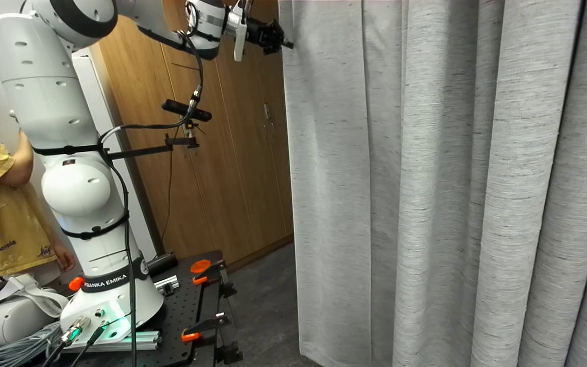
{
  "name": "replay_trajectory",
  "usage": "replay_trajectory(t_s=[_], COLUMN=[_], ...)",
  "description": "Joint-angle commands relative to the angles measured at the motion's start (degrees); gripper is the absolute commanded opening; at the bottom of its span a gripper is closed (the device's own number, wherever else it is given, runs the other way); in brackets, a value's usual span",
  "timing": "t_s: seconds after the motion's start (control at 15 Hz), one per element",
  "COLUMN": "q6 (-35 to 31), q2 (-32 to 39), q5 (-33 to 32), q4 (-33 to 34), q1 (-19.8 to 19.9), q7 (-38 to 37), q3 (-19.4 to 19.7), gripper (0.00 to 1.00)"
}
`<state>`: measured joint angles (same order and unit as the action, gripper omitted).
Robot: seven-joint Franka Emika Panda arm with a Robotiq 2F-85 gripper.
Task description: Move the curtain to the left
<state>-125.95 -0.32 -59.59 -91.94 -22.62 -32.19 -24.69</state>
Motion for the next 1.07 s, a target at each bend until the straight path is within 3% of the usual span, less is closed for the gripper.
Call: replay_trajectory(t_s=[0.0,0.67,0.93,1.0], q6=[-4.49,-12.63,-12.53,-10.46], q2=[2.92,1.75,0.23,-0.42], q5=[2.30,10.28,15.46,10.01], q4=[-2.22,-4.83,-7.06,-1.77], q1=[-2.96,-2.40,-1.26,-0.97], q7=[-1.89,4.93,9.62,6.89], q3=[-2.38,-1.08,0.68,0.79], gripper=[0.00,0.00,0.00,0.00])
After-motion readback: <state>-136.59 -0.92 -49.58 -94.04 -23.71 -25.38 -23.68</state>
